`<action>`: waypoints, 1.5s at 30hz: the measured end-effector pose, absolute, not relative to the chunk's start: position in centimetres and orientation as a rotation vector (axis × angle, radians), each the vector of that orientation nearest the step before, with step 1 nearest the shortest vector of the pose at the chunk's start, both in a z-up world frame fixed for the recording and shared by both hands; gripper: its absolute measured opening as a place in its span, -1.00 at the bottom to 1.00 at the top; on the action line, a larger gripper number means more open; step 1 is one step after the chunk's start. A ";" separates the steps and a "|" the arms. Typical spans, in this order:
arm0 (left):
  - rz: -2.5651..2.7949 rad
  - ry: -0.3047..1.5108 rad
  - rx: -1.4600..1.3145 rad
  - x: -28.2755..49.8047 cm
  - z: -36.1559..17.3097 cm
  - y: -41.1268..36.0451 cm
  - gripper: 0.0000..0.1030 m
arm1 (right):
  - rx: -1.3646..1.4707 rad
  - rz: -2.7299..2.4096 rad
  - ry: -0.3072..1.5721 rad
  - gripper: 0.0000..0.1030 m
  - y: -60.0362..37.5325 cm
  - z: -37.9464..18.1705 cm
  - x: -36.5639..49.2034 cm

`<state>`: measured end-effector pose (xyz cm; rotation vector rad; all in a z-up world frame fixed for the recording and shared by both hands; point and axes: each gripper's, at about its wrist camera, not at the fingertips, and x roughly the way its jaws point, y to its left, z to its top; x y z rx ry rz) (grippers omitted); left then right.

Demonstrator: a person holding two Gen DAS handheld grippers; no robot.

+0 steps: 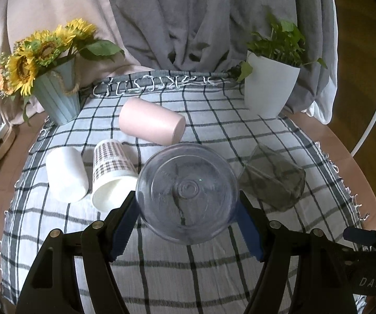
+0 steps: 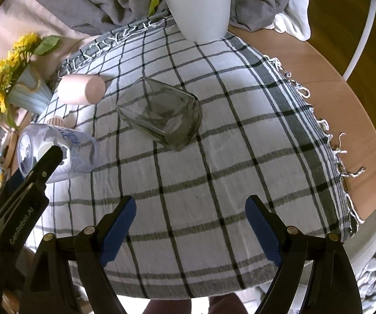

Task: Flip cup upside down
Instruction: 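Open the right gripper and release the upside-down jar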

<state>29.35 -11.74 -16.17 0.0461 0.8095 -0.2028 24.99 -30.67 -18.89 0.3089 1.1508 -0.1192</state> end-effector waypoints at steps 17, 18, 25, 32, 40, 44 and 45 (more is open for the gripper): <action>-0.230 0.836 0.024 32.4 -16.4 -11.3 0.39 | 0.344 -0.137 1.136 0.66 -30.4 -18.8 27.3; -0.231 0.838 0.026 32.5 -16.4 -11.3 0.39 | 0.345 -0.137 1.136 0.66 -30.4 -18.8 27.4; -0.231 0.841 0.048 32.7 -16.3 -11.4 0.51 | 0.355 -0.143 1.142 0.66 -30.2 -18.9 27.5; -0.209 0.825 0.043 32.7 -16.0 -10.8 0.78 | 0.353 -0.143 1.138 0.66 -29.9 -18.7 27.5; -0.208 0.826 0.046 32.6 -15.9 -10.6 0.79 | 0.347 -0.142 1.131 0.66 -29.5 -18.4 27.4; -0.210 0.824 0.033 31.8 -15.3 -10.7 0.80 | 0.353 -0.153 1.121 0.66 -29.7 -17.9 26.7; -0.209 0.819 0.034 31.5 -15.0 -10.7 0.82 | 0.356 -0.157 1.116 0.66 -29.9 -17.7 26.5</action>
